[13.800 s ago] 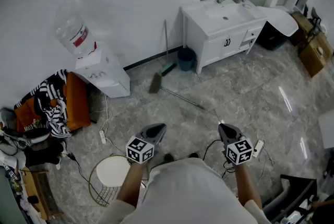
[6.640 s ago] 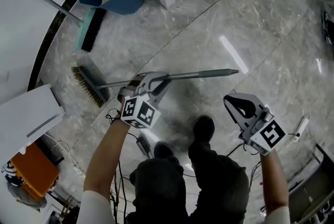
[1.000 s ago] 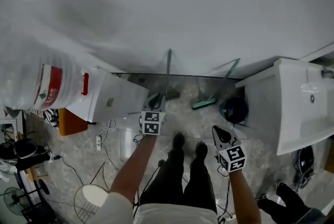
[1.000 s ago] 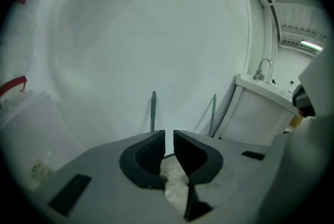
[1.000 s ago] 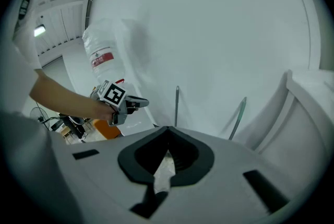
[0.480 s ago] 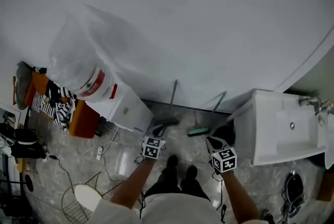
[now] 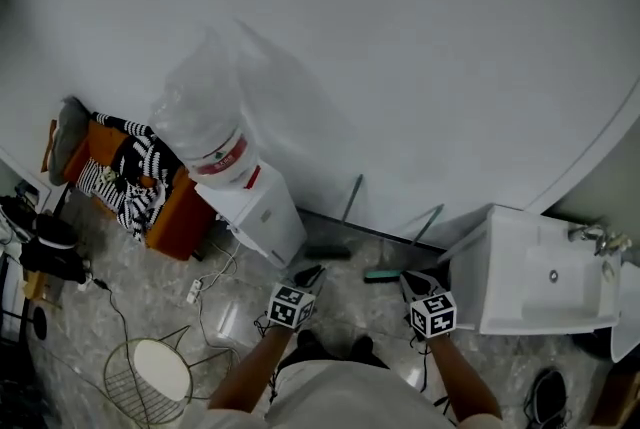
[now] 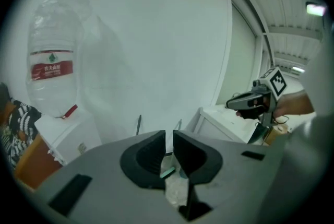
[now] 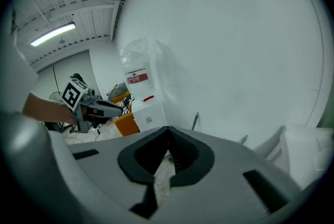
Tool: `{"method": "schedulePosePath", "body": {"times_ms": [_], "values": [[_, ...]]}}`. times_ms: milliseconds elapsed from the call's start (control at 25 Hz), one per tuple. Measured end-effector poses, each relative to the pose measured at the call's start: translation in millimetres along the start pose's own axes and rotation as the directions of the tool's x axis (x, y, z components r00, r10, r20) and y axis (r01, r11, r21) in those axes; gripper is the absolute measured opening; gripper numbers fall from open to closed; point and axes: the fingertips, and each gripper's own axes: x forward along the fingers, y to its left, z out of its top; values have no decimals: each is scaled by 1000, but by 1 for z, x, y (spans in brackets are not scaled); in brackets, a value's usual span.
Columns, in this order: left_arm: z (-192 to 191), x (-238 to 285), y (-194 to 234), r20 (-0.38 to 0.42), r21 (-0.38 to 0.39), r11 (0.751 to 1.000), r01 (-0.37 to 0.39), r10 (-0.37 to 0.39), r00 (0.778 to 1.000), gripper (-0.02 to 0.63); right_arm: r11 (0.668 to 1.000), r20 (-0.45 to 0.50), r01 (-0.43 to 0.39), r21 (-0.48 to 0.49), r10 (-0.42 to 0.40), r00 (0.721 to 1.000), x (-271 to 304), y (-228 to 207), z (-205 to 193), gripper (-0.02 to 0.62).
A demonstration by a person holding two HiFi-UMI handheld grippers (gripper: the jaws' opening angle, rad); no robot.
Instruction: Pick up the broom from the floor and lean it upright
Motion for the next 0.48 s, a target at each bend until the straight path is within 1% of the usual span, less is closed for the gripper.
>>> {"method": "schedulePosePath", "body": {"times_ms": [80, 280, 360, 480], "values": [[1, -18, 2, 19, -25, 1000, 11, -10, 1000, 43, 1000, 8, -1, -11, 1, 1000, -3, 14, 5, 3], [8, -65, 18, 66, -45, 998, 45, -42, 997, 43, 1000, 20, 9, -26, -8, 1000, -1, 53, 19, 3], [14, -84, 26, 85, -37, 997, 61, -58, 995, 43, 999, 33, 20, -28, -19, 999, 1, 69, 26, 3], [20, -107, 39, 106, 7, 997, 75, -75, 992, 43, 998, 69, 40, -45, -37, 997, 2, 89, 40, 3]]}}
